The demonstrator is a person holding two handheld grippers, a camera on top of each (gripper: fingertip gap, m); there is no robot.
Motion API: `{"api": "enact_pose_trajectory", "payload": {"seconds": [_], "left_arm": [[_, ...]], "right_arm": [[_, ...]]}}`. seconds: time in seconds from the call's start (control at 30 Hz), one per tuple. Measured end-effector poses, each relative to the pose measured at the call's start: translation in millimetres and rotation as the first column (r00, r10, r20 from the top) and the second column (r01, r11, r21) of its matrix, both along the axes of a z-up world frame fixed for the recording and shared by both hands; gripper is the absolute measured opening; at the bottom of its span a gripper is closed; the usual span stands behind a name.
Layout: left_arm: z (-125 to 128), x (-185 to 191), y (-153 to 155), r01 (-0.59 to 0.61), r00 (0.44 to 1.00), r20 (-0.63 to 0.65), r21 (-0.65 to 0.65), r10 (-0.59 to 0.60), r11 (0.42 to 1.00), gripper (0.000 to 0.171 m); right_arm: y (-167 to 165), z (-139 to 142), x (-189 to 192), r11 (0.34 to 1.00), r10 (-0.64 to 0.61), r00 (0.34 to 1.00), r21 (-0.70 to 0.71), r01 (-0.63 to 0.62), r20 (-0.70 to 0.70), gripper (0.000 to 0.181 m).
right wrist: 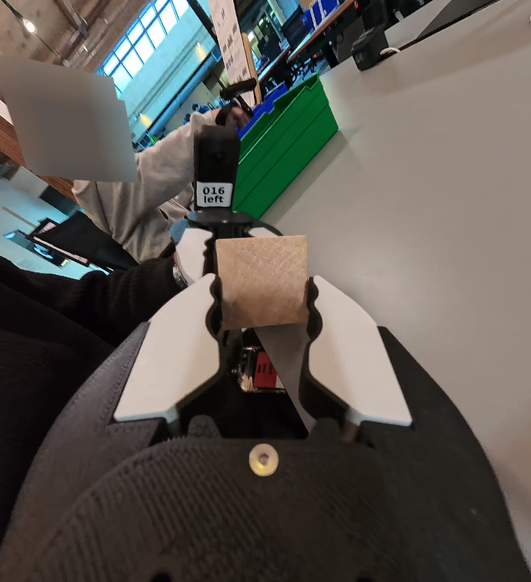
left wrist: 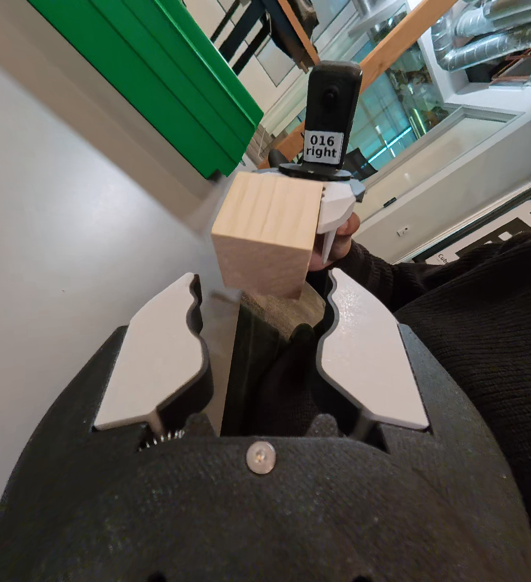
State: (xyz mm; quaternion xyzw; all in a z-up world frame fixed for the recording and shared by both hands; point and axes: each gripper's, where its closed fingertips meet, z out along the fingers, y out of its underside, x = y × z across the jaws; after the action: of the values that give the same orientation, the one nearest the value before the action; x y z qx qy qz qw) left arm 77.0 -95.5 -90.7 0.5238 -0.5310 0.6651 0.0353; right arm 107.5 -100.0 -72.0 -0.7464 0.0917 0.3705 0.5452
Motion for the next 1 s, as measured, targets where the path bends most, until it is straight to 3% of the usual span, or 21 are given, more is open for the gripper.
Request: {"api": "enact_pose_trajectory", "payload": {"seconds": [0.1, 0.23, 0.37, 0.53, 0.83, 1.0], "left_arm": [[0.1, 0.3, -3.9, 0.007, 1.000, 0.002, -0.012, -0.007, 1.000, 0.074], [7.4, -0.6, -3.0, 0.016, 1.000, 0.018, -0.080, -0.015, 0.997, 0.057], [10.5, -0.4, 1.2, 0.010, 1.000, 0.017, -0.124, -0.008, 0.992, 0.056], [9.5, -0.9, 0.8, 0.010, 0.999, 0.039, -0.072, -0.007, 0.997, 0.056], [4.6, 1.6, 5.1, -0.011, 1.000, -0.009, -0.090, 0.011, 0.996, 0.056], [-2.1, 4.8, 11.4, -0.049, 0.998, -0.041, -0.075, 0.046, 0.996, 0.056]], "right_arm": [[-0.8, 2.8, 1.9, 1.000, -0.004, 0.999, 0.010, 0.005, -0.045, 0.054], [-0.4, 3.2, -2.5, 1.000, 0.014, 0.996, 0.010, -0.013, -0.094, 0.053], [0.0, 1.5, -6.5, 1.000, 0.025, 0.997, 0.001, -0.025, -0.076, 0.054], [-0.5, 1.9, -7.0, 0.999, 0.033, 0.995, 0.006, -0.032, -0.095, 0.053], [2.8, -3.5, -3.9, 1.000, 0.009, 0.994, -0.001, -0.009, -0.107, 0.053], [3.5, -1.9, -6.2, 1.000, 0.009, 0.999, 0.017, -0.008, -0.038, 0.072]]}}
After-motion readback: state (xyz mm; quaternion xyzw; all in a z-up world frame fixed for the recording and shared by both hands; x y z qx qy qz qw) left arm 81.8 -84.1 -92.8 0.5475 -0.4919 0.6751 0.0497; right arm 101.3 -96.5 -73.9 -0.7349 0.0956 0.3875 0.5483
